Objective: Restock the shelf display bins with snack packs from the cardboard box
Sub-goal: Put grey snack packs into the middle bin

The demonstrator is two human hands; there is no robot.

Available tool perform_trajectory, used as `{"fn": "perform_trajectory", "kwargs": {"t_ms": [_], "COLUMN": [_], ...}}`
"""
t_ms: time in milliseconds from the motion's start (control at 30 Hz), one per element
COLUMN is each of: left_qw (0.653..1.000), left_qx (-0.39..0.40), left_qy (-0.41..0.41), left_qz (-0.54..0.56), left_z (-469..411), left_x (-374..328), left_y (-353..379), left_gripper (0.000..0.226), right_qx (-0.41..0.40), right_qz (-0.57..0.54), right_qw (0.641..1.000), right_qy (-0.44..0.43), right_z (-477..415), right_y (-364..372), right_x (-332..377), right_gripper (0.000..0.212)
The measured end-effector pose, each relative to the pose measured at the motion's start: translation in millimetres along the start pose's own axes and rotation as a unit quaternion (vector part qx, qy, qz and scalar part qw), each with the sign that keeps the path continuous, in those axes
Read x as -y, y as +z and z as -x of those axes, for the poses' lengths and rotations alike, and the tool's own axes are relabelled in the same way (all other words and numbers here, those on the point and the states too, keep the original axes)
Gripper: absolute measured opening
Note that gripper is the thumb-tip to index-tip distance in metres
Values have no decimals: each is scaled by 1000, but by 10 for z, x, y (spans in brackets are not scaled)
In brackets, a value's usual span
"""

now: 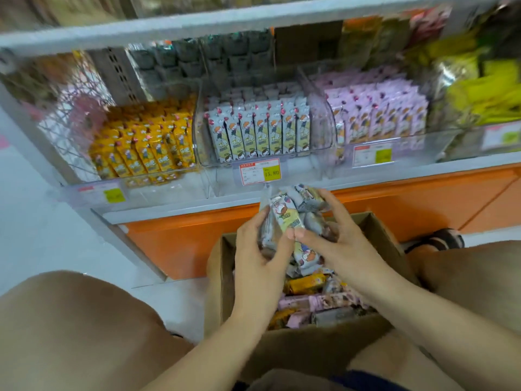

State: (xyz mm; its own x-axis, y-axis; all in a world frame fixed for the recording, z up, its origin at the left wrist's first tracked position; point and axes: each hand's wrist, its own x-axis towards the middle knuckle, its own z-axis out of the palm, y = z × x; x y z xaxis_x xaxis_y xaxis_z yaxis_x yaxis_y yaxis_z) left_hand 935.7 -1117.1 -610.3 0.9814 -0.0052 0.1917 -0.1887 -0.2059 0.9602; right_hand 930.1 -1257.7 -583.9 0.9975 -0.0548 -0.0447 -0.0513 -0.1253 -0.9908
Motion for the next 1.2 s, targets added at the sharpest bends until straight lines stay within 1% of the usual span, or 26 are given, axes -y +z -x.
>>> {"fn": "perform_trajectory", "kwargs": {"t_ms": [100,200,267,333,433,500,567,633,700,800,933,1033,1100,1200], "left_qw": [999,997,996,995,994,996,998,1000,1000,1000,999,998,998,996], "left_qx": [-13,-22,-20,-21,-30,-28,-16,-7,-4,-6,-21,-40,-50,-75], "left_qy": [40,80,90,97,99,85,54,28,18,-3,-4,-9,-25,-40], "left_qz": [7,3,12,19,17,16,7,-2,-9,-13,-46,-43,-41,-26], "left_z": [-59,-263,-488,-754,-1204,-1511,-1816,-2109,-2383,-2697,-2976,-3095,-3116,-3146], "left_x": [-225,-431,-544,-617,-641,-609,-561,-508,-471,-439,-366,-311,-299,-261], "left_y": [41,46,36,20,-3,-15,-16,-14,5,47,79,58,32,-4], "left_gripper": [42,42,42,47,50,49,51,53,55,57,37,40,42,37], "right_qx": [-5,-9,-21,-34,-40,-44,-45,-41,-46,-52,-76,-83,-115,-148], "right_qz": [11,41,63,71,82,87,101,104,105,116,211,244,224,173], "right_qw": [999,994,988,983,980,977,976,980,981,978,964,957,958,964], "right_qy": [-53,-102,-138,-166,-178,-189,-188,-166,-154,-164,-142,-134,-140,-139], "right_z": [20,-104,-299,-550,-987,-1290,-1590,-1874,-2137,-2476,-2773,-2887,-2934,-2950], "right_y": [-120,-181,-184,-154,-97,-56,-20,6,13,-4,-49,-56,-66,-69], "right_x": [262,530,664,783,891,917,916,898,889,886,869,861,860,843], "right_gripper": [72,77,77,75,75,76,76,79,78,79,82,76,71,70]}}
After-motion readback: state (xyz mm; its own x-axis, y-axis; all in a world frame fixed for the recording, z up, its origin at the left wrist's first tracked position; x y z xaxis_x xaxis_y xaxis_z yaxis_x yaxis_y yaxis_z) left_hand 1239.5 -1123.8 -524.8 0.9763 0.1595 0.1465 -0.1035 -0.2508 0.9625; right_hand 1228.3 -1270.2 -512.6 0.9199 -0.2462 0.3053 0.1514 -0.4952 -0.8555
